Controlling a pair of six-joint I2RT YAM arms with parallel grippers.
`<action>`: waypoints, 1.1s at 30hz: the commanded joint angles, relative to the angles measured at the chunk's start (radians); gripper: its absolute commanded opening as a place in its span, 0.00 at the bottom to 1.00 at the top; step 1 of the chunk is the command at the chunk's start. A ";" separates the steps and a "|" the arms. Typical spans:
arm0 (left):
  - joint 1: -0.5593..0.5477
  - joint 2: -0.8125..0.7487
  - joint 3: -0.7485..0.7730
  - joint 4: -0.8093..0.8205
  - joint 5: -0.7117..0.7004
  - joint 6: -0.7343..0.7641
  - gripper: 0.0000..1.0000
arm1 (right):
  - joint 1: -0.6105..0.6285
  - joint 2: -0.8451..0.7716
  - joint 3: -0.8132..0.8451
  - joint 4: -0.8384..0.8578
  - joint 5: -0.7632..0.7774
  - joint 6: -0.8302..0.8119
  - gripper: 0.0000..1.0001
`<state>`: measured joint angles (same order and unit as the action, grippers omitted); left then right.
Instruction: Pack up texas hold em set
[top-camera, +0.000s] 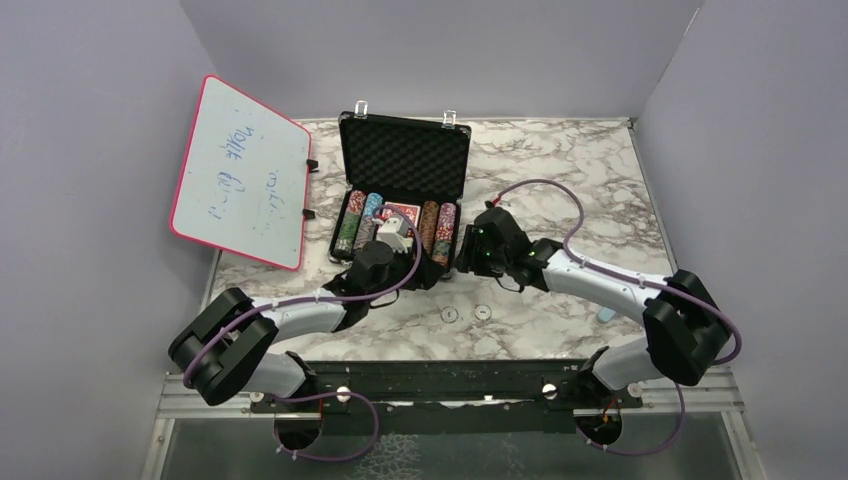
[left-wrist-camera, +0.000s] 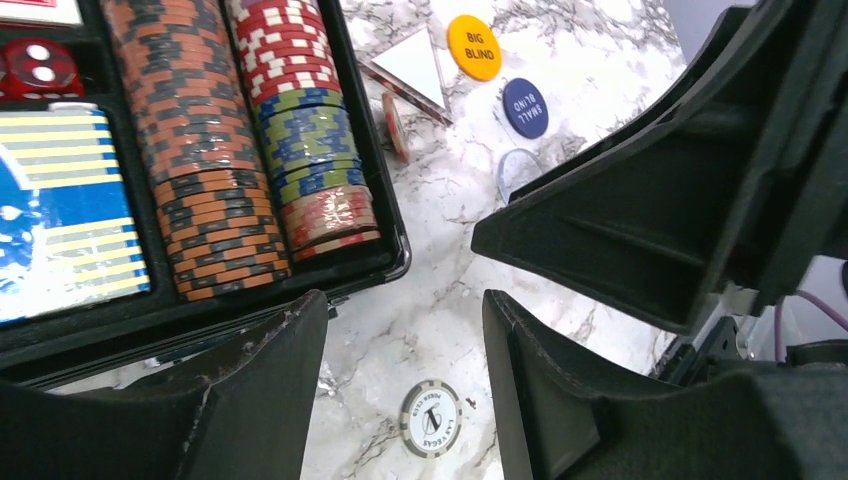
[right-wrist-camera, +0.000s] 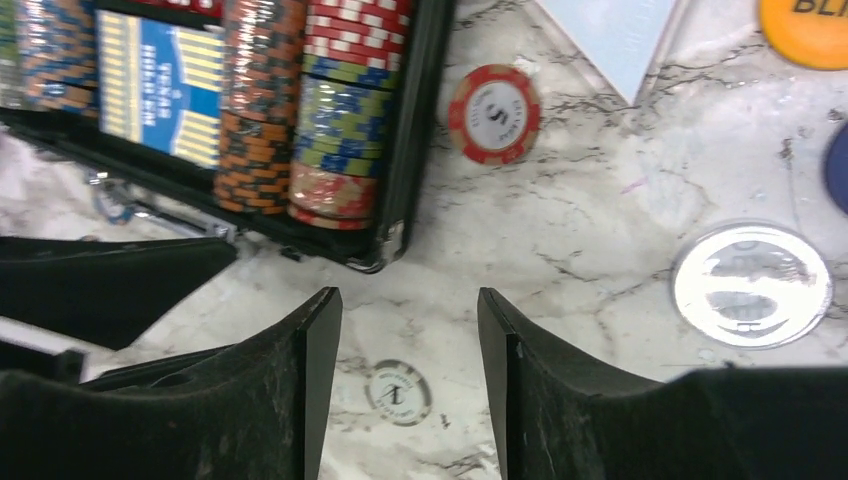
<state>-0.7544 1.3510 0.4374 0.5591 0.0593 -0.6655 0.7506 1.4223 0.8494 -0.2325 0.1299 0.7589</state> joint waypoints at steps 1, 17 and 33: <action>-0.003 -0.038 -0.010 0.037 -0.079 0.007 0.61 | -0.008 0.062 0.005 -0.060 0.095 -0.070 0.57; -0.003 0.009 0.030 0.037 -0.102 0.048 0.61 | -0.069 0.349 0.220 -0.074 0.142 -0.211 0.56; 0.006 0.019 0.049 0.038 -0.104 0.059 0.61 | -0.071 0.492 0.228 -0.047 0.194 -0.270 0.55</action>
<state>-0.7528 1.3685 0.4629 0.5610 -0.0242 -0.6235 0.6815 1.8324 1.0969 -0.2634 0.2829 0.5137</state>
